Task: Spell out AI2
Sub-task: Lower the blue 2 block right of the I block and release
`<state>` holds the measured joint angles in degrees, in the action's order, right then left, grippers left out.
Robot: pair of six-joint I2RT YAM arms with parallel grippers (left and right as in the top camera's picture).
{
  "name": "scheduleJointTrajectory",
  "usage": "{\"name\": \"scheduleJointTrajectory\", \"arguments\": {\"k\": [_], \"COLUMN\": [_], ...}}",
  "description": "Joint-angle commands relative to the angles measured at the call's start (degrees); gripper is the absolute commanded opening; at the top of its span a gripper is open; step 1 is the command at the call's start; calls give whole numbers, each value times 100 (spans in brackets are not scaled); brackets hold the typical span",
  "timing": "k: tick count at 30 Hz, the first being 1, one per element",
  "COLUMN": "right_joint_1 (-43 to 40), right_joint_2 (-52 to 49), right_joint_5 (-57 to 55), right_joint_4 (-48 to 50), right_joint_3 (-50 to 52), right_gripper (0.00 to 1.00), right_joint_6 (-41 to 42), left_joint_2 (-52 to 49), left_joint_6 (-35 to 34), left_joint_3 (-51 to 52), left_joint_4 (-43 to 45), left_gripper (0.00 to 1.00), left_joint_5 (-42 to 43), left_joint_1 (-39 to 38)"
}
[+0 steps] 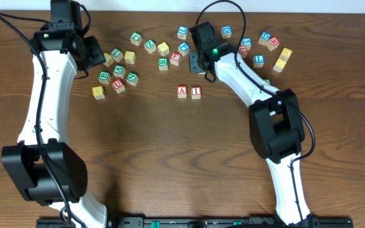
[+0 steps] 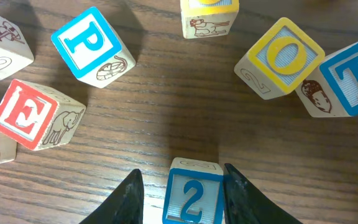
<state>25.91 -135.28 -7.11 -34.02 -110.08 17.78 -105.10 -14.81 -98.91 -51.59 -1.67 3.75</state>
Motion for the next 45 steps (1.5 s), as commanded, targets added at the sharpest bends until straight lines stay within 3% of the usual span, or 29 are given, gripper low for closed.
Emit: {"name": "scheduleJointTrajectory", "arguments": {"k": [1, 12, 22, 28, 38, 45], "right_joint_1": [-11, -37, -37, -46, -46, -48], "right_joint_2": [-160, -229, -269, -260, -98, -101], "right_joint_5": [17, 20, 20, 22, 20, 306], "right_joint_4": [0, -2, -15, 57, 96, -50], "right_joint_3": [28, 28, 28, 26, -11, -11], "right_gripper": [36, 36, 25, 42, 45, 41], "right_joint_6": [109, 195, 197, 190, 160, -610], "left_joint_2": [136, 136, 136, 136, 136, 136], "left_joint_6": [-28, -28, -28, -28, -28, -28], "left_joint_3": [61, 61, 61, 61, 61, 61], "left_joint_4": [-13, -17, -17, -17, 7, 9], "left_gripper": [59, 59, 59, 59, 59, 59], "left_joint_5": [-50, -50, -52, -52, -52, -52], "left_joint_1": [20, 20, 20, 20, 20, 20]}}
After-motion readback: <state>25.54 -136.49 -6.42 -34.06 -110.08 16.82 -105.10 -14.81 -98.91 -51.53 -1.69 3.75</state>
